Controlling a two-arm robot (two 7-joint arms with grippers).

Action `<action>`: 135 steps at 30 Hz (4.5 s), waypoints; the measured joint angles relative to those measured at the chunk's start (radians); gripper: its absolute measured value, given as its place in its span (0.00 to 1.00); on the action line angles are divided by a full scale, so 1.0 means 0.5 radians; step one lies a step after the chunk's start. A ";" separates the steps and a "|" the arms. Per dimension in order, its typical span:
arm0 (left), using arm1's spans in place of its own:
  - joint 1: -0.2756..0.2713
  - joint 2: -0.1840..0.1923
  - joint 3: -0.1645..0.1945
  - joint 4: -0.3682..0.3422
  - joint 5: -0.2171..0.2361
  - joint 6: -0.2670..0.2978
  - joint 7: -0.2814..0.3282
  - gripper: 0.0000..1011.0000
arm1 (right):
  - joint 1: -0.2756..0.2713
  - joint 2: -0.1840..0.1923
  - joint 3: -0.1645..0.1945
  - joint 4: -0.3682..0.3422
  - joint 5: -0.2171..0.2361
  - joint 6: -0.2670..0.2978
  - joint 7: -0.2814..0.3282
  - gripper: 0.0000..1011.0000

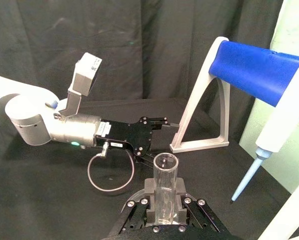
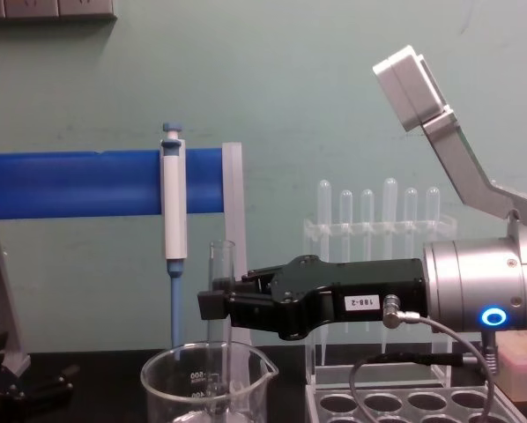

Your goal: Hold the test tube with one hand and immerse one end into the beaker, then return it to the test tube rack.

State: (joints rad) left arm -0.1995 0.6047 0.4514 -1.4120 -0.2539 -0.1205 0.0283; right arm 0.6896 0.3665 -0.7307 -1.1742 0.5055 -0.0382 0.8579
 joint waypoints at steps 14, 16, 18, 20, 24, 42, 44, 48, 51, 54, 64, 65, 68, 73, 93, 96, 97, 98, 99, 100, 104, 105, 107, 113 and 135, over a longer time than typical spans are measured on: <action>0.000 0.000 0.000 0.000 0.000 0.000 0.000 0.99 | 0.000 0.000 0.000 0.000 0.000 0.000 0.000 0.22; 0.000 0.000 0.000 0.000 0.000 0.000 0.000 0.99 | 0.000 0.000 0.000 0.000 0.000 0.000 0.000 0.22; 0.000 0.000 0.000 0.000 0.000 0.000 0.000 0.99 | 0.000 0.000 0.000 0.000 0.000 0.000 0.000 0.22; 0.000 0.000 0.000 0.000 0.000 0.000 0.000 0.99 | 0.000 0.000 0.000 0.000 0.000 0.000 0.000 0.22; 0.000 0.000 0.000 0.000 0.000 0.000 0.000 0.99 | 0.000 0.000 0.000 0.000 0.000 0.000 0.000 0.22; 0.000 0.000 0.000 0.000 0.000 0.000 0.000 0.99 | 0.000 0.000 0.000 0.000 0.000 0.000 0.000 0.22; 0.000 0.000 0.000 0.000 0.000 0.000 0.000 0.99 | 0.000 0.000 0.000 0.000 0.000 0.000 0.000 0.22; 0.000 0.000 0.000 0.000 0.000 0.000 0.000 0.99 | 0.000 0.000 0.000 0.000 0.000 0.000 0.000 0.22; 0.000 0.000 0.000 0.000 0.000 0.000 0.000 0.99 | 0.000 0.000 0.000 0.000 0.000 0.000 0.000 0.22; 0.000 0.000 0.000 0.000 0.000 0.000 0.000 0.99 | 0.000 0.000 0.000 0.000 0.000 0.000 0.000 0.22; 0.000 0.000 0.000 0.000 0.000 0.000 0.000 0.99 | 0.000 0.000 0.000 0.000 0.000 0.000 0.000 0.22; 0.000 0.000 0.000 0.000 0.000 0.000 0.000 0.99 | 0.000 0.000 0.000 0.000 0.000 0.000 0.000 0.22; 0.000 0.000 0.000 0.000 0.000 0.000 0.000 0.99 | 0.000 0.000 0.000 0.000 0.000 0.000 0.000 0.22; 0.000 0.000 0.000 0.000 0.000 0.000 0.000 0.99 | 0.000 0.000 0.000 0.000 0.000 0.000 0.000 0.22; 0.000 0.000 0.000 0.000 0.000 0.000 0.000 0.99 | 0.000 0.000 0.000 0.000 0.000 0.000 0.000 0.22; 0.000 0.000 0.000 0.000 0.000 0.000 0.000 0.99 | 0.000 0.000 0.000 0.000 0.000 0.000 0.000 0.22; 0.000 0.000 0.000 0.000 0.000 0.000 0.000 0.99 | 0.000 0.000 0.000 0.000 0.000 0.000 0.000 0.22; 0.000 0.000 0.000 0.000 0.000 0.000 0.000 0.99 | 0.000 0.000 0.000 0.000 0.000 0.000 0.000 0.22; 0.000 0.000 0.000 0.000 0.000 0.000 0.000 0.99 | 0.000 0.000 0.000 0.000 0.000 0.000 0.000 0.22; 0.000 0.000 0.000 0.000 0.000 0.000 0.000 0.99 | 0.000 0.000 0.000 0.000 0.000 0.000 0.000 0.22; 0.000 0.000 0.000 0.000 0.000 0.000 0.000 0.99 | 0.000 0.000 0.000 0.000 0.000 0.000 0.000 0.22; 0.000 0.000 0.000 0.000 0.000 0.000 0.000 0.99 | 0.000 0.000 0.000 0.000 0.000 0.000 0.000 0.22; 0.000 0.000 0.000 0.000 0.000 0.000 0.000 0.99 | 0.000 0.000 0.000 0.000 0.000 0.000 0.000 0.22; 0.000 0.000 0.000 0.000 0.000 0.000 0.000 0.99 | 0.000 0.000 0.000 0.000 0.000 0.000 0.000 0.22; 0.000 0.000 0.000 0.000 0.000 0.000 0.000 0.99 | 0.000 0.000 0.000 0.000 0.000 0.000 0.000 0.22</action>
State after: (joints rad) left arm -0.1995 0.6047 0.4514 -1.4120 -0.2539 -0.1205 0.0283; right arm 0.6896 0.3665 -0.7306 -1.1742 0.5056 -0.0382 0.8579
